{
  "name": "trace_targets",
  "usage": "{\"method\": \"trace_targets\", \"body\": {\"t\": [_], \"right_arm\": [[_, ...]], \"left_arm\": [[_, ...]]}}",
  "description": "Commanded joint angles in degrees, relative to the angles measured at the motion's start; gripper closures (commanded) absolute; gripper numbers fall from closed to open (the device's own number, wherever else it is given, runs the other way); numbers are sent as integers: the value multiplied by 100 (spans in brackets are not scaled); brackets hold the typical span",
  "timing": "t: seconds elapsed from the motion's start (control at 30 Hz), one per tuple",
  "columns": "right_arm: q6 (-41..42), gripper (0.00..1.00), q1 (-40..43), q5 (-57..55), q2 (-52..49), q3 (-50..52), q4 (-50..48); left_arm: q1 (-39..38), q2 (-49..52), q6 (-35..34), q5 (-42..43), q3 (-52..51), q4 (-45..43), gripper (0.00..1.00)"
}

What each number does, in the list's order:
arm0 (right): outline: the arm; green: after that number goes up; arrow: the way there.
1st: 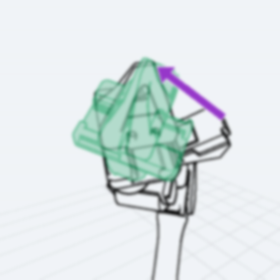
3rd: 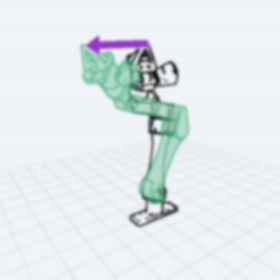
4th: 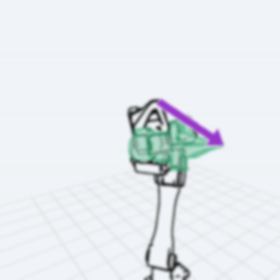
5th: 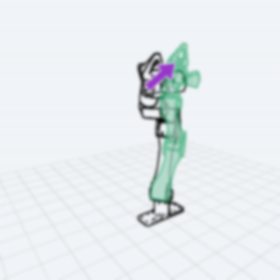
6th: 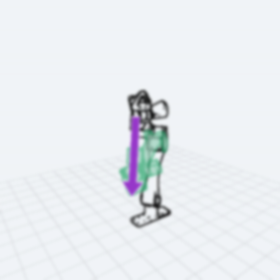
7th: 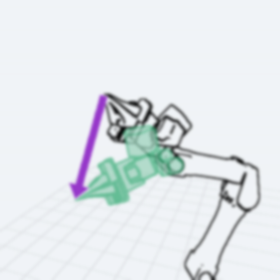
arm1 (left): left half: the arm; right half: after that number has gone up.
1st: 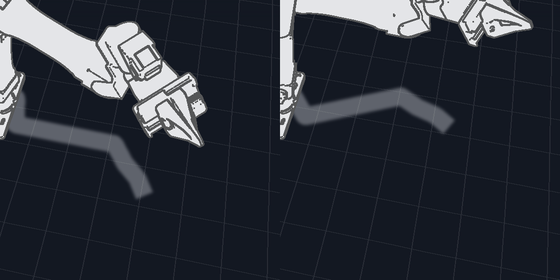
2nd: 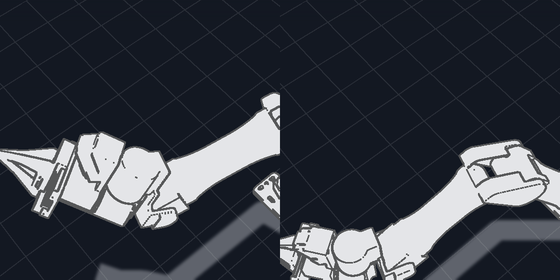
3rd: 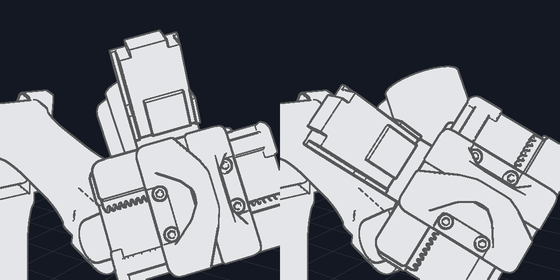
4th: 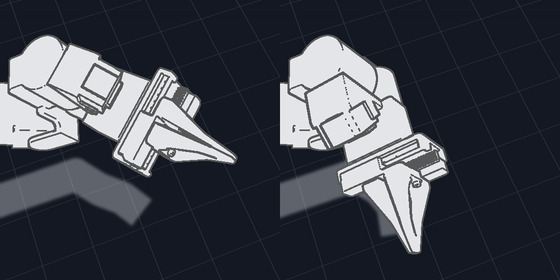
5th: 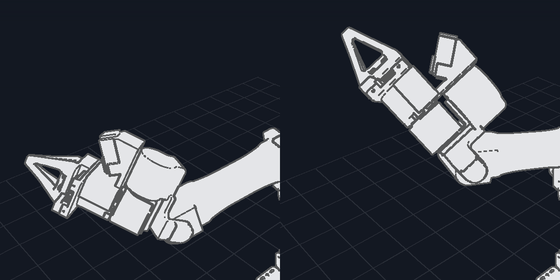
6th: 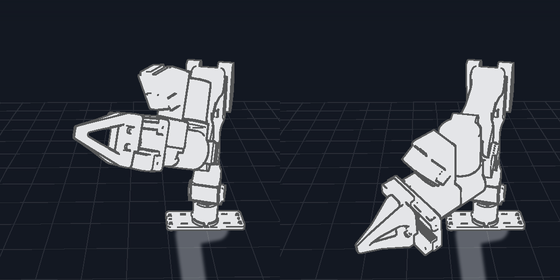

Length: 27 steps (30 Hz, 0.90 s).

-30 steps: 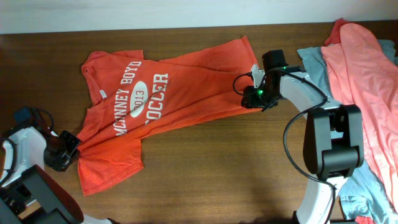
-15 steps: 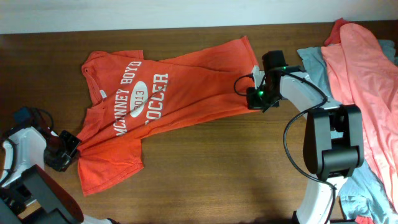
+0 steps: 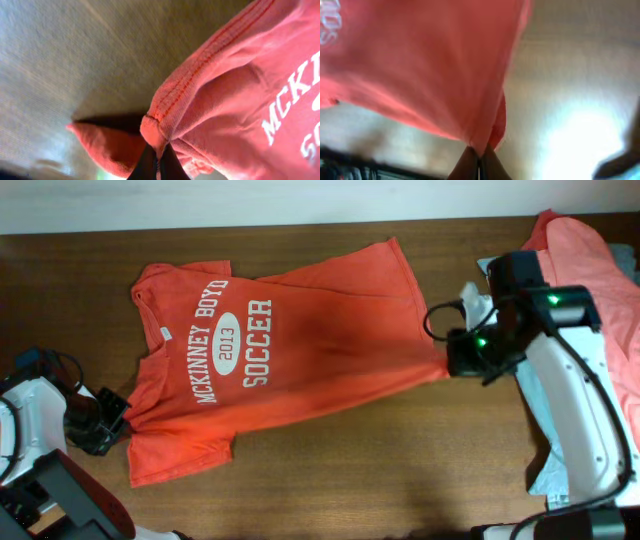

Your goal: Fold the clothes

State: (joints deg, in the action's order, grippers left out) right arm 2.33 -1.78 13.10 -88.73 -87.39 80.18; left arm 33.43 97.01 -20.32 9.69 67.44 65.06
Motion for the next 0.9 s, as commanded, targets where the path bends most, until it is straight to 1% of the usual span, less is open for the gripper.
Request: {"method": "trace_targets", "body": {"t": [0.0,0.17,0.33,0.53,0.7,0.87], "right_arm": [[-35,96,46,-481,-50,13,671],[11,96,48,-481,-42,83,1316],[184,96,48,-479,234,310,1410],[459,96,48,-479,999,765,1405],[688,96,46,-479,1300,791,1416],[787,96,155,-651,1633,791,1493]], "left_arm": [[-15,-168,291,61,120,229,100],[-15,-168,352,-90,118,647,100],[2,-238,352,-205,118,861,100],[11,-866,350,-195,118,981,100],[11,-1534,348,-199,118,1040,100],[11,-1840,348,-188,118,1156,100]]}}
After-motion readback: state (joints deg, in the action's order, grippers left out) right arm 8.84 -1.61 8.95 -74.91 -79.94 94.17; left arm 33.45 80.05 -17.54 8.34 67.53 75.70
